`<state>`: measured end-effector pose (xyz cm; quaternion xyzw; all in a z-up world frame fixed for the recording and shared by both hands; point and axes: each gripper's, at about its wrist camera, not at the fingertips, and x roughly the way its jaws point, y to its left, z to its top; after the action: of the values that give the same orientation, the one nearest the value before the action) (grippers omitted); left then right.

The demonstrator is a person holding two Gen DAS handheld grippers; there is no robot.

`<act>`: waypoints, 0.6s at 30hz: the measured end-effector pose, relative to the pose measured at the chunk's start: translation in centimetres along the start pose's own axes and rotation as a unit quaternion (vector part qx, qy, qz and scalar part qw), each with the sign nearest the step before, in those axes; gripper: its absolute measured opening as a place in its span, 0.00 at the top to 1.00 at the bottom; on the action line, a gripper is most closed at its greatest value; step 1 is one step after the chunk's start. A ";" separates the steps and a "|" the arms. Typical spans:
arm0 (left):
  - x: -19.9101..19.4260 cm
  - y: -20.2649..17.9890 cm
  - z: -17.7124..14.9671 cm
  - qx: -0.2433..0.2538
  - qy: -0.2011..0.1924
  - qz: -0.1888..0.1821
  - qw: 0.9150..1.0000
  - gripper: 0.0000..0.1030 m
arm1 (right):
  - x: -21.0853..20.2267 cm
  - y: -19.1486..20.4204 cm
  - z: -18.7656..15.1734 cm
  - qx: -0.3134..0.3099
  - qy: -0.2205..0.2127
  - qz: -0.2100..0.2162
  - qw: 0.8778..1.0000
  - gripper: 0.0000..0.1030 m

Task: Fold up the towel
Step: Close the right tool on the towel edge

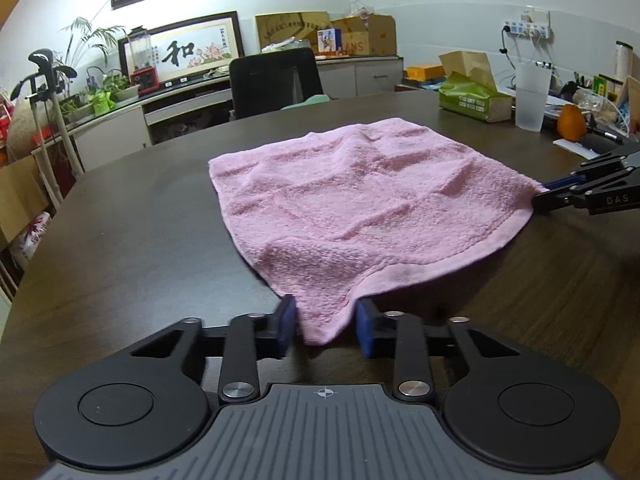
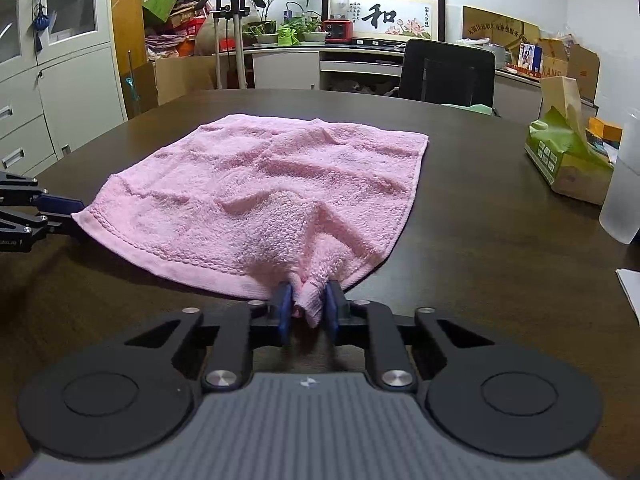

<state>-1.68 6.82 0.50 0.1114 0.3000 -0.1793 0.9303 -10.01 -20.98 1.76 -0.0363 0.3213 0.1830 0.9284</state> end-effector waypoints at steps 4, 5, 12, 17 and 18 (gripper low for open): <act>-0.3 -0.1 0.1 -0.004 -0.013 0.010 1.000 0.93 | 0.0 0.1 0.1 0.010 -0.002 0.010 1.000 0.88; -0.3 -0.1 0.2 -0.005 -0.015 0.011 1.000 0.94 | 0.0 0.2 0.1 0.010 -0.002 0.010 1.000 0.88; -1.1 -0.9 0.6 -0.005 -0.040 0.029 0.999 0.95 | -0.7 0.1 0.0 0.026 -0.024 0.010 0.999 0.91; -1.9 -1.1 0.6 -0.008 -0.045 0.030 0.998 0.95 | -1.7 0.1 -0.1 0.036 -0.043 0.013 0.998 0.92; -2.2 -1.2 0.6 -0.009 -0.048 0.029 0.998 0.95 | -2.0 0.1 -0.1 0.035 -0.046 0.012 0.998 0.92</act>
<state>-3.49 6.15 2.16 0.1026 0.2531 -0.1542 0.9495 -11.56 -21.51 2.87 0.0090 0.2849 0.1845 0.9406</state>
